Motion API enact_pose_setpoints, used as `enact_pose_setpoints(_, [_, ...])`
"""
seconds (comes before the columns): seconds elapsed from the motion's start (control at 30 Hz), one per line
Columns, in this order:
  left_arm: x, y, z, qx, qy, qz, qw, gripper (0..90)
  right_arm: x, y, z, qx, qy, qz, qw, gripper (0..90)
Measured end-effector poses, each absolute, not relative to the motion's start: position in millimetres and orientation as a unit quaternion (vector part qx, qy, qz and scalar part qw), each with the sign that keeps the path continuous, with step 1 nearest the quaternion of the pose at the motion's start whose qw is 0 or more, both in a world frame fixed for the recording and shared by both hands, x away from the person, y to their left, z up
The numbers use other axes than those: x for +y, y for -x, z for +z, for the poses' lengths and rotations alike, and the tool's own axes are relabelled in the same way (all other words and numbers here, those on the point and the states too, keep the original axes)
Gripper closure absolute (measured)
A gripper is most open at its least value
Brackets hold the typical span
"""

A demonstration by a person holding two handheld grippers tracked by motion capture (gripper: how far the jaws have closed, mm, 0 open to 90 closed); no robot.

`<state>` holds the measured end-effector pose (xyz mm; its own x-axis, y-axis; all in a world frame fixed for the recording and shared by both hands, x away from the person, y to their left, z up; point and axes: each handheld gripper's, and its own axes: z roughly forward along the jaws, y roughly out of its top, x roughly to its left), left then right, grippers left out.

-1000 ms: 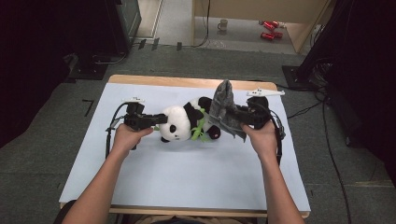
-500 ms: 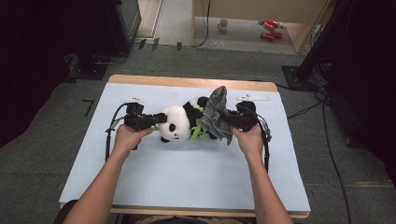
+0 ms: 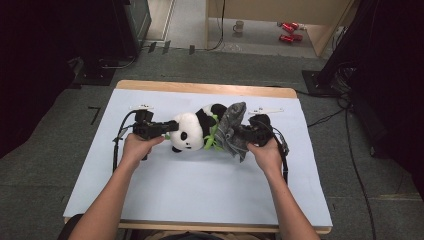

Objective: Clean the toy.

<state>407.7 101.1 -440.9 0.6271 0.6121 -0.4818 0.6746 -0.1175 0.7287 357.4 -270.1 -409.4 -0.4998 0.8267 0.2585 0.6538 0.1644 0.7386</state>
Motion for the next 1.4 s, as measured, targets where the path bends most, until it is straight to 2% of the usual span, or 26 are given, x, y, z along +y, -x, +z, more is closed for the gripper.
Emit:
enact_pose_setpoints(0.37, [102.9,-408.8,-441.0,0.431,-0.747,-0.031,0.505,69.2,-266.9,-348.4,-442.3,0.793,-0.493,0.351,0.073,77.5])
enact_pose_setpoints(0.47, [103.1,-409.1,-441.1,0.433,-0.746,-0.032,0.504,69.2,-268.8,-344.9,-443.0,0.784,-0.498,0.363,0.070,77.5])
enact_pose_setpoints(0.97, [102.7,-408.5,-440.4,0.435,-0.747,-0.030,0.503,69.1,-291.2,-328.1,-368.0,0.744,-0.484,0.449,0.102,77.4])
enact_pose_setpoints(1.27, [102.5,-409.2,-441.2,0.437,-0.744,-0.032,0.505,69.1,-285.2,-341.1,-332.6,0.724,-0.469,0.493,0.116,77.4])
enact_pose_setpoints(1.4, [102.3,-409.2,-441.0,0.437,-0.744,-0.032,0.505,69.2,-277.5,-357.8,-324.2,0.713,-0.469,0.508,0.116,77.4])
